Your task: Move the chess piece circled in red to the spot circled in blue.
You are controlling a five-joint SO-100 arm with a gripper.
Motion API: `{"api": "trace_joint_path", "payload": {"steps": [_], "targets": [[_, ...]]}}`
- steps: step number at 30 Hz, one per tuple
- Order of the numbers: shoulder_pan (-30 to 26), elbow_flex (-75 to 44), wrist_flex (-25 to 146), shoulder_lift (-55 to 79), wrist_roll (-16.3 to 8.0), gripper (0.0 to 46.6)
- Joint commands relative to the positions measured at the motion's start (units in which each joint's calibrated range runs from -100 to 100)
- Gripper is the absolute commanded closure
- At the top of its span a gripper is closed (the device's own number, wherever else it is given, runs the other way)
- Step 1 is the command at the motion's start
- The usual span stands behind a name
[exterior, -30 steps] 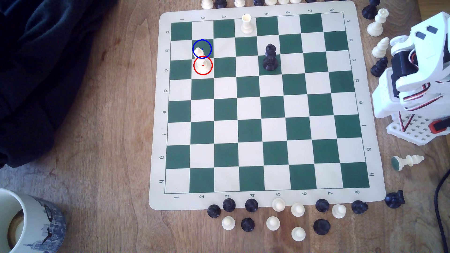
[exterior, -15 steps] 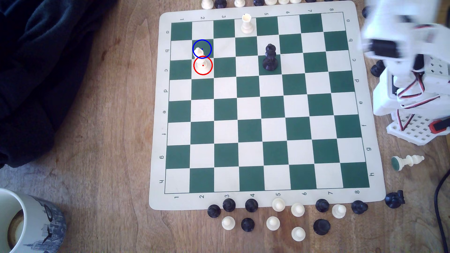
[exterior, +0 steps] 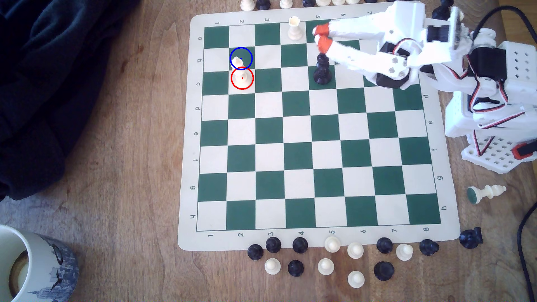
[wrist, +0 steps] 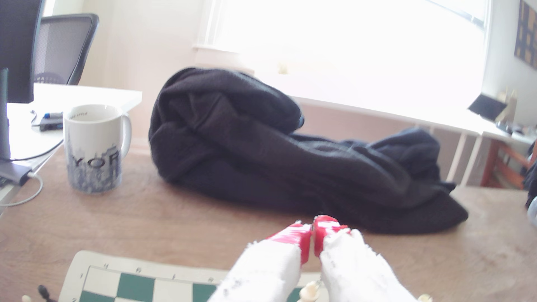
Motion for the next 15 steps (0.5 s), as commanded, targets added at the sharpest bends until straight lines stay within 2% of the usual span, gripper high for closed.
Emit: {"api": "trace_joint_path", "payload": {"steps": [1,4,8,15], "targets": [[-2.1,-24.1,13.4,17.5,-5.3,46.4],[-3.2,-33.4,18.8,25.1,-5.5,46.4],[-2.1,-42.6,24.0,35.1,-4.9,45.9],[0.4,-69.6,40.9,57.2,-8.8,40.7]]}}
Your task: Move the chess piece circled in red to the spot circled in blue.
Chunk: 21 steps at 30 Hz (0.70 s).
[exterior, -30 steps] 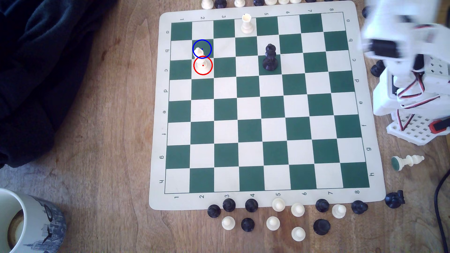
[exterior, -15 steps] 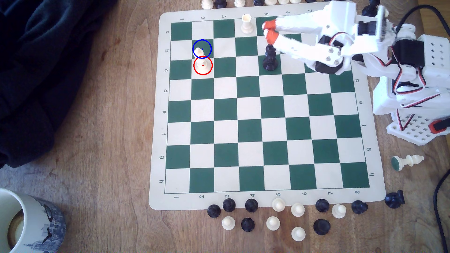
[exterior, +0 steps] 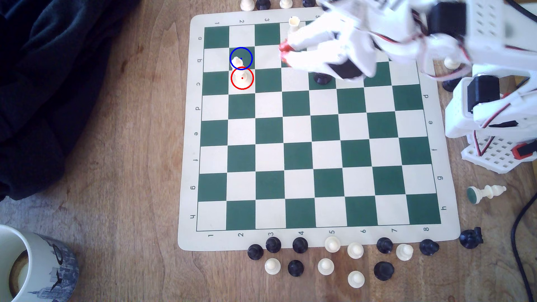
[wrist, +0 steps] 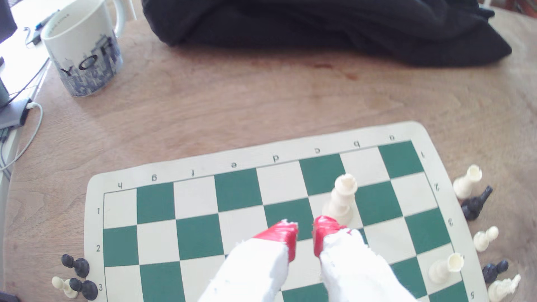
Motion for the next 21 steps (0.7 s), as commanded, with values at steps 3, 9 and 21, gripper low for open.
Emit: {"api": "trace_joint_path", "payload": {"steps": [3,9,21], "targets": [[0.7,-28.9,15.0,17.8,-2.9,40.6],[1.1,-37.7,16.4,28.2,-3.6,38.3],[3.7,-47.5,19.2,41.1,-4.2,33.3]]}}
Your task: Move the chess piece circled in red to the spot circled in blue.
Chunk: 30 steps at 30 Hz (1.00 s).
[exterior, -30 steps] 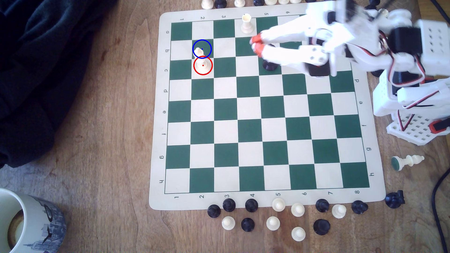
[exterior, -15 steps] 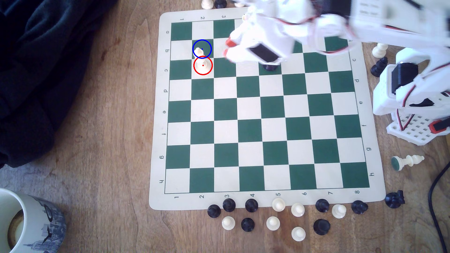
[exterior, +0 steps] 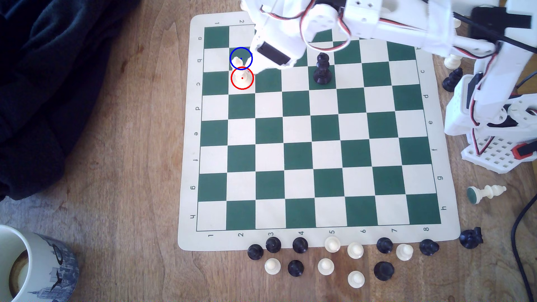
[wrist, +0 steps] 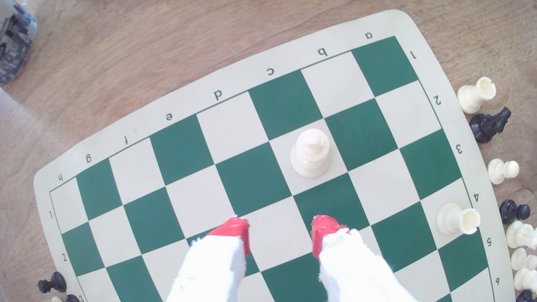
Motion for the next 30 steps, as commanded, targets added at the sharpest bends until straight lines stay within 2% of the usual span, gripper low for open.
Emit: {"api": "trace_joint_path", "payload": {"steps": [1,10,24,28,30], "targets": [[0.2,-5.6,-1.0,0.7,-0.4,32.8],[0.3,-13.1,0.6,9.4,-0.3,31.6],[1.5,-16.1,2.8,15.5,0.3,31.1],[2.1,-16.5,0.4,16.6,0.4,28.2],[2.1,-16.6,0.0,17.1,0.6,28.4]]}}
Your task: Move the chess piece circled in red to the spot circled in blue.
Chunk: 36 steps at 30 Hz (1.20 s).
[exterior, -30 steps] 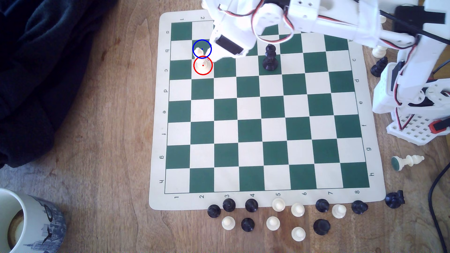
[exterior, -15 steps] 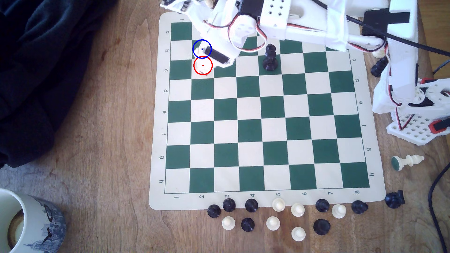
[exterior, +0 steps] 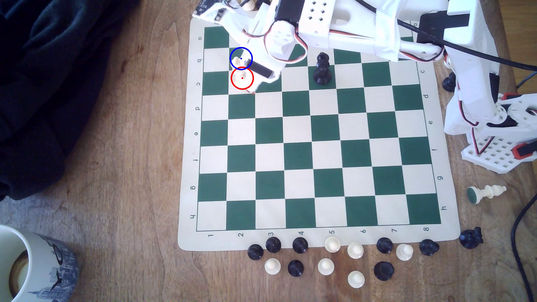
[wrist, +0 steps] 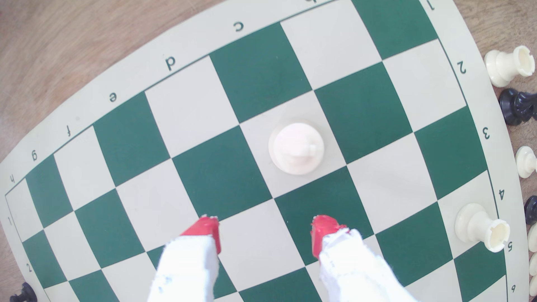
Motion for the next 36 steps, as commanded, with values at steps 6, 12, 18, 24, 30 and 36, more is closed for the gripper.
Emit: {"api": "trace_joint_path", "payload": {"steps": [6,12,18,24,30,36], "targets": [[1.3,-6.5,-2.1,1.4,0.4,29.1],[1.9,-6.7,-6.2,1.9,0.4,29.6],[1.3,-10.0,-7.1,1.9,0.1,29.7],[1.1,-9.3,-8.8,2.9,-0.2,30.7],[0.9,-9.7,-9.1,3.8,-0.3,31.2],[0.9,-9.2,-8.6,4.7,-0.3,31.5]]}}
